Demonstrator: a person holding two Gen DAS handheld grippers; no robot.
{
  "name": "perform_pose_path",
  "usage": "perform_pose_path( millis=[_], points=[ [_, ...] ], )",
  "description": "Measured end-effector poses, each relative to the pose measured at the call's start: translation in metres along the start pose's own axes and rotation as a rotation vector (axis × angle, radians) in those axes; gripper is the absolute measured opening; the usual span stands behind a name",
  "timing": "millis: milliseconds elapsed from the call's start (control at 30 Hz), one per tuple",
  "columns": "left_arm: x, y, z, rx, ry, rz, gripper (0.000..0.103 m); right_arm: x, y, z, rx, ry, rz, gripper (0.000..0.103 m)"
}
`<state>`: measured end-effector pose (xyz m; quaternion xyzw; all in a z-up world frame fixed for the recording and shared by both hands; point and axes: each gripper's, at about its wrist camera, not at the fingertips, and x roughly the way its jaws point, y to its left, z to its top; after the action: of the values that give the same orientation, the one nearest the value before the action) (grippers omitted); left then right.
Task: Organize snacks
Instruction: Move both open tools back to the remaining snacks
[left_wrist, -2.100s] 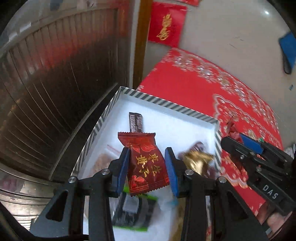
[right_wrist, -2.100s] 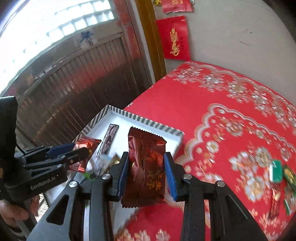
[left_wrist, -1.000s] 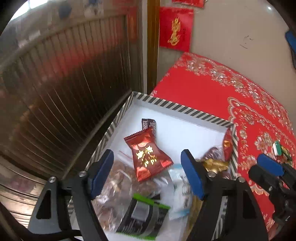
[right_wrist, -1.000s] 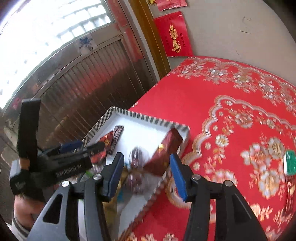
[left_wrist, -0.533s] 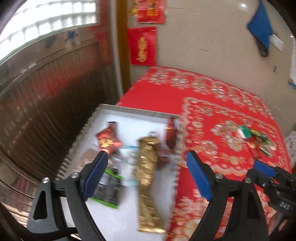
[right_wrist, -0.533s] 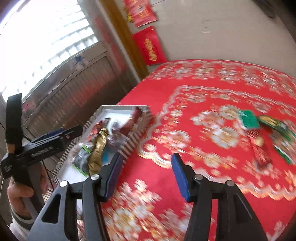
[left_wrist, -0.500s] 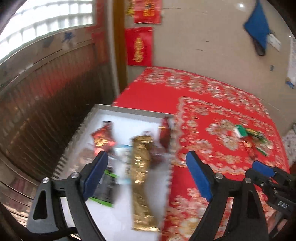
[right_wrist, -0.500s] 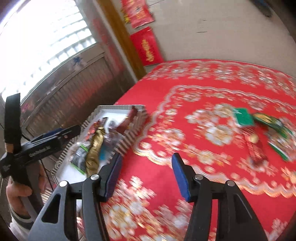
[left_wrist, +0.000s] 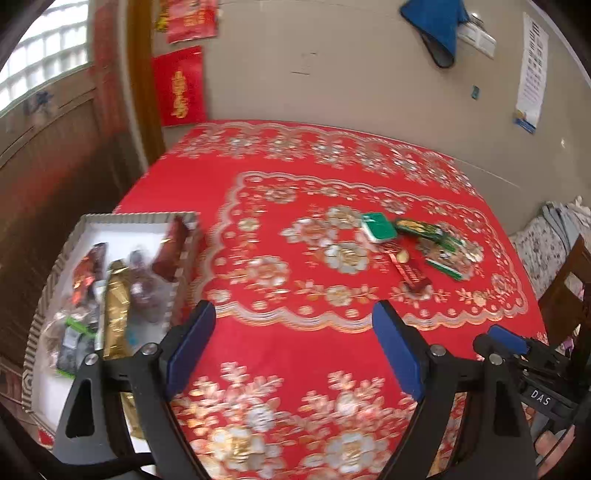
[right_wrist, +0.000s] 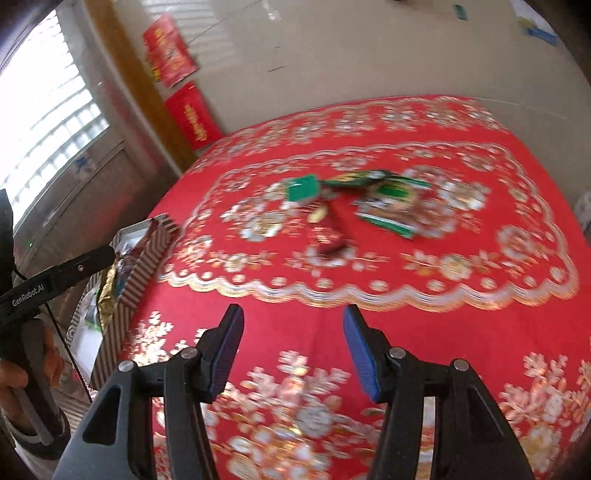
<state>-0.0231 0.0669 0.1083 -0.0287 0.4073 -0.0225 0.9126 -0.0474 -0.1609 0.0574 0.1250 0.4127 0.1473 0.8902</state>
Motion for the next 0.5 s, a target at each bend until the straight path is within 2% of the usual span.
perform_pose_path(
  millis=[267,500],
  points=[
    [0.040,-0.037,0.022,0.014,0.076,-0.033,0.087,-0.007,-0.021,0.003,0.011,0.006,-0.014,0.056],
    [0.081,-0.050,0.048,0.009,0.132,-0.002,0.087,0.003,-0.021,0.012,-0.014,0.024,-0.002,0.056]
  ],
)
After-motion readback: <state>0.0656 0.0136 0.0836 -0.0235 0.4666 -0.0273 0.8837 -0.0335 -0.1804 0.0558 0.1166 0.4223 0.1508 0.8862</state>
